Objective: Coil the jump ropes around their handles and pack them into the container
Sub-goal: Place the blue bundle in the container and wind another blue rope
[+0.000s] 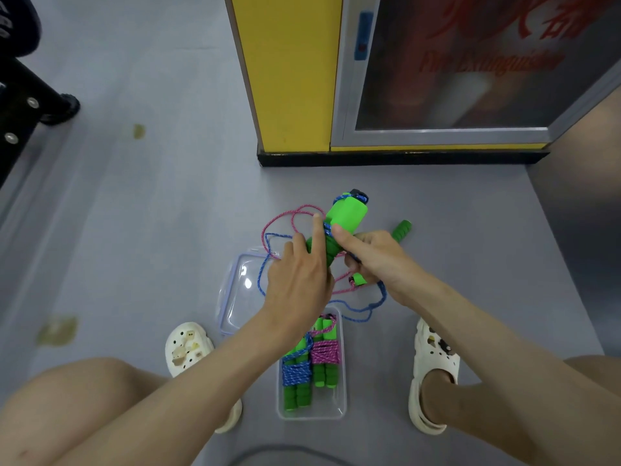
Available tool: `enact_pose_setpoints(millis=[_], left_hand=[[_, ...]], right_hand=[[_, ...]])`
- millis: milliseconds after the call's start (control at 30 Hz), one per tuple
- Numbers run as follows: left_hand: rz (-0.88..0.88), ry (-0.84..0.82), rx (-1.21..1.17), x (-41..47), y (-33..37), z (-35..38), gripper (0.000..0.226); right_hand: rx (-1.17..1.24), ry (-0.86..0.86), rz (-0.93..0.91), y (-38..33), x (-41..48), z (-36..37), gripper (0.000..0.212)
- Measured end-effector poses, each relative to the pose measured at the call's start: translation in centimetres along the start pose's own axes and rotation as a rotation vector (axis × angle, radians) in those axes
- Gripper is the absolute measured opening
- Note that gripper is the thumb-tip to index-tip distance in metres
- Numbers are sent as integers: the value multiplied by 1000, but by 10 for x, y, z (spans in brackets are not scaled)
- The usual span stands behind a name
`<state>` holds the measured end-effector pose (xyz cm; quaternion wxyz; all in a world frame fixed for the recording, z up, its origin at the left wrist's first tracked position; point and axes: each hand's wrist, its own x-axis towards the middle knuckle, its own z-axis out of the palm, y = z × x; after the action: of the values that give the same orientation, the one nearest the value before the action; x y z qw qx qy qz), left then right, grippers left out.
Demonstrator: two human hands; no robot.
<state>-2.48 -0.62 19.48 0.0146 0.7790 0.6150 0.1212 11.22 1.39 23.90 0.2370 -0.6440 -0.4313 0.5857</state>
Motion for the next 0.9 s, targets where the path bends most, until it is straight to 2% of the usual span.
enact_pose_setpoints(millis=[100, 200, 267, 367, 400, 533, 667, 767, 900], left_hand=[[24, 14, -98, -2, 3, 1, 86], [-90, -166, -307, 5, 5, -10, 85], [-220, -326, -593, 15, 3, -18, 74], [-428, -480, -1160, 25, -4, -29, 40], [-484, -541, -1269, 25, -6, -32, 35], [-633, -693, -1548, 22, -11, -33, 43], [-624, -707, -1629, 22, -11, -35, 48], [-621, -593, -1492, 24, -13, -34, 38], [-622, -456, -1291, 24, -16, -28, 32]], right_hand=[[9, 114, 31, -2, 3, -2, 54], [54, 179, 19, -6, 3, -6, 53], [94, 199, 23, -8, 3, -8, 54], [157, 155, 29, -9, 2, -9, 54], [180, 132, 25, -8, 2, -9, 54], [278, 24, -14, -4, 4, -9, 53], [293, -23, -22, -2, 5, -10, 53], [181, 8, 2, -1, 3, -10, 58], [119, 27, 9, 2, 1, -9, 52]])
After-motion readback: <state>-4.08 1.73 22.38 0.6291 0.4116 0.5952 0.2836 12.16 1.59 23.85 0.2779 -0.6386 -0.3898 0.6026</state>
